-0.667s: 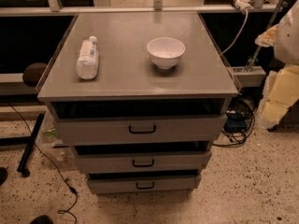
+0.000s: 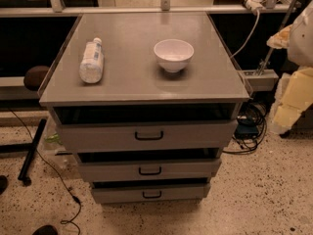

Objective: Open top drawer

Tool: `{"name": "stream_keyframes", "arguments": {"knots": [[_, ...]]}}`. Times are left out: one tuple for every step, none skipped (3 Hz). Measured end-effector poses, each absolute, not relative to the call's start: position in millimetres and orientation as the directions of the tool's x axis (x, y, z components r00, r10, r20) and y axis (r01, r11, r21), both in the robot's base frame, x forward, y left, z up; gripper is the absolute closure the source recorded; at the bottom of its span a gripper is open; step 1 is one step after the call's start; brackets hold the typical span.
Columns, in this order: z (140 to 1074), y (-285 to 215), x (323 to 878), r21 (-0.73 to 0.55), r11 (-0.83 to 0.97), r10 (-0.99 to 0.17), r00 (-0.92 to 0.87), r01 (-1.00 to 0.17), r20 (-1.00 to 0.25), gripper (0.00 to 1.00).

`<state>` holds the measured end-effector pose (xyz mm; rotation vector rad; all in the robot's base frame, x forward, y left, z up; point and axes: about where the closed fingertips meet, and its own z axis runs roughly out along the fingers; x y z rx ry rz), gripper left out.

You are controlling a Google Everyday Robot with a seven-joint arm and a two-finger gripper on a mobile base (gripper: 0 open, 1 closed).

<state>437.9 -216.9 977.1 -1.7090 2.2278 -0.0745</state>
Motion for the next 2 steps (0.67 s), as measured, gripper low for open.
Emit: {"name": "stream_keyframes", "arguments": {"knots": [[962,-202,430,-0.203,0.327,-0.911,-0.25,-0.923,-0.329,0.0],[939,-162,412,-0.134,0.418,-0.817,-0.307,-0.898,-0.489,0.0]]}}
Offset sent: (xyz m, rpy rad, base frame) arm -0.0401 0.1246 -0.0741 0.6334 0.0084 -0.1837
